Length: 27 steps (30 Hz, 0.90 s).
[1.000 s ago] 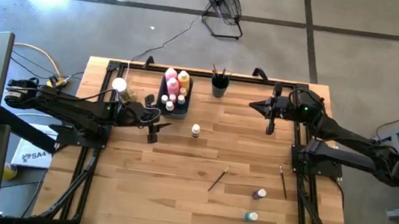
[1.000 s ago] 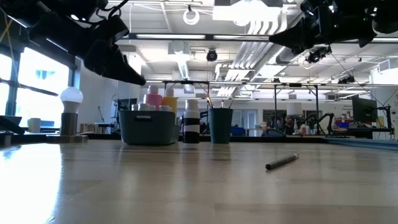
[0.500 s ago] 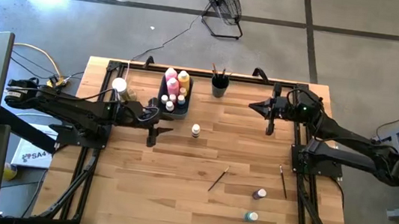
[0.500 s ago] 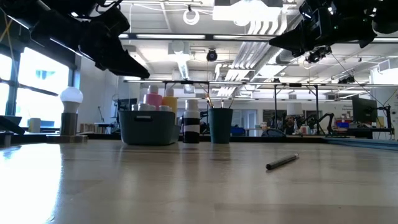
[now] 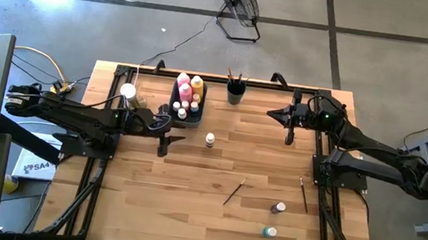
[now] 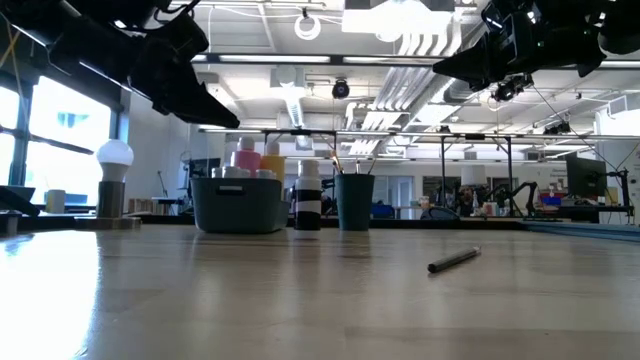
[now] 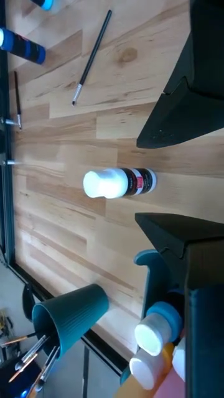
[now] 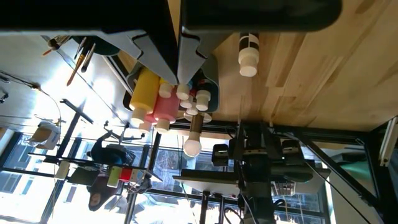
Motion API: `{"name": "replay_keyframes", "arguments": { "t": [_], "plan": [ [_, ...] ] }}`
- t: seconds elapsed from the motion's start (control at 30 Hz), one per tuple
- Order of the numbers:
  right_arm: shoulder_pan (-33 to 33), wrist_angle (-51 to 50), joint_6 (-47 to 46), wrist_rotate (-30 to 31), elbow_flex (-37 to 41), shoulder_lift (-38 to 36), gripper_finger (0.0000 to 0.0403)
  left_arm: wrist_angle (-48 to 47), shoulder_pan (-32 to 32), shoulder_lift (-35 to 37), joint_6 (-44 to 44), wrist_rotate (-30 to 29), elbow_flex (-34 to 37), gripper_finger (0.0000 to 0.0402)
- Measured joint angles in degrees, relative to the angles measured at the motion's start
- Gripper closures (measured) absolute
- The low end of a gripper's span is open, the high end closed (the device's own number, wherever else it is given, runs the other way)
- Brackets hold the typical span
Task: Pick & Place Paint Supplies
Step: Put the small white paint bottle into the green bin
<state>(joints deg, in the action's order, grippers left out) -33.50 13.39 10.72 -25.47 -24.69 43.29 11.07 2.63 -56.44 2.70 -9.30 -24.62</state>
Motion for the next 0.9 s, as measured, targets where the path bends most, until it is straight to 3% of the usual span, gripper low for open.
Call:
{"name": "replay_keyframes", "arguments": {
  "t": [0.47, 0.9],
  "plan": [
    [0.00, 0.07, 0.02, 0.02, 0.00, 0.00, 0.0401, -0.13, -0.02, 0.02, -3.41, 1.25, 0.00, 0.0226],
    [0.00, 0.07, 0.04, 0.02, 0.00, 0.00, 0.0401, 1.12, 0.00, 0.00, 0.05, -1.38, 0.00, 0.0226]
  ]
}}
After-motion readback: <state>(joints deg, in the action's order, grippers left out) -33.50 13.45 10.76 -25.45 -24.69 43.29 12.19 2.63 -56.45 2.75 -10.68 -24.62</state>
